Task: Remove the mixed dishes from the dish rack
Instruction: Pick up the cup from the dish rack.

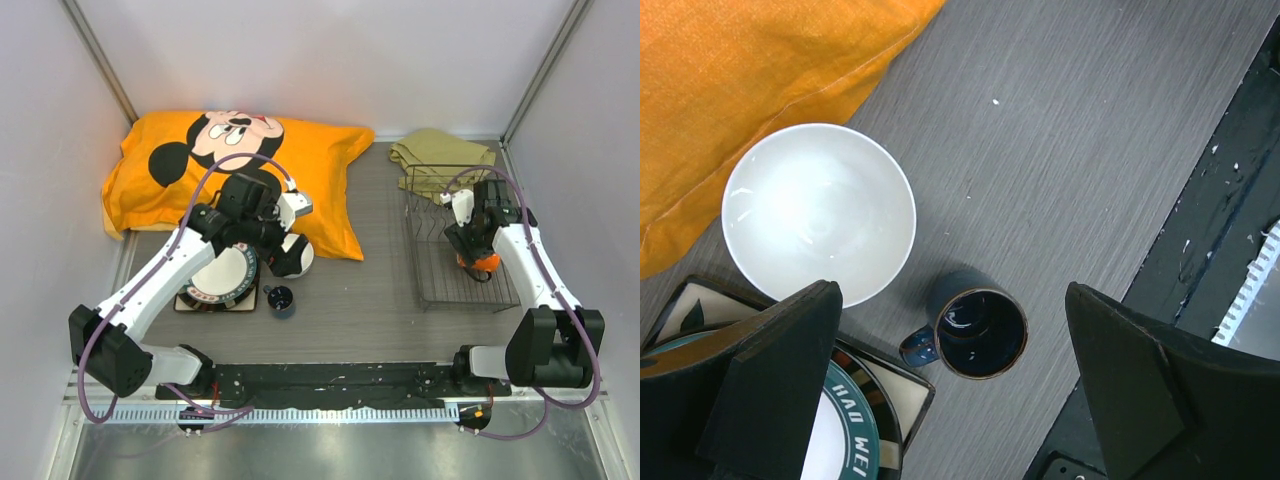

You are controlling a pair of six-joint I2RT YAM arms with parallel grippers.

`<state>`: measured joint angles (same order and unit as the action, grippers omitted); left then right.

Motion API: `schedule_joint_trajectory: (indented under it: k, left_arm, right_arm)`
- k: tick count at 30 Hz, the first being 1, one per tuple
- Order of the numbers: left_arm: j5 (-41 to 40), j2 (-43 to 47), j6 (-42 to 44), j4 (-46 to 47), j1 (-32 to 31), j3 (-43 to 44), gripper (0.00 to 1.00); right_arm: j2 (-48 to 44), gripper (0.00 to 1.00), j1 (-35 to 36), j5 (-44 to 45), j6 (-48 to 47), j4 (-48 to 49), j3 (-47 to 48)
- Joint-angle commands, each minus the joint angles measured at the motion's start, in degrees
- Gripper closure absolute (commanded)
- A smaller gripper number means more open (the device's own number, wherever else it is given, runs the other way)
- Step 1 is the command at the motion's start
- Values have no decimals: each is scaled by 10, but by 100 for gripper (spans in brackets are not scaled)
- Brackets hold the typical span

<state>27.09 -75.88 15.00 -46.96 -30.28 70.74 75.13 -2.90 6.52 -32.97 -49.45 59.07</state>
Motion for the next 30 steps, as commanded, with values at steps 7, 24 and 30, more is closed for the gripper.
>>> schedule_joint_trajectory:
  k: [7,24,30]
  left_arm:
    - [2,25,17,15,2,-8,0]
    - [-2,32,31,7,2,-17,0]
    - [0,35,28,4,2,-17,0]
  right_arm:
    - [-27,14,26,73,-6,17,22]
    - [5,11,26,69,-80,-37,32]
    - [21,11,26,56,-84,-31,17]
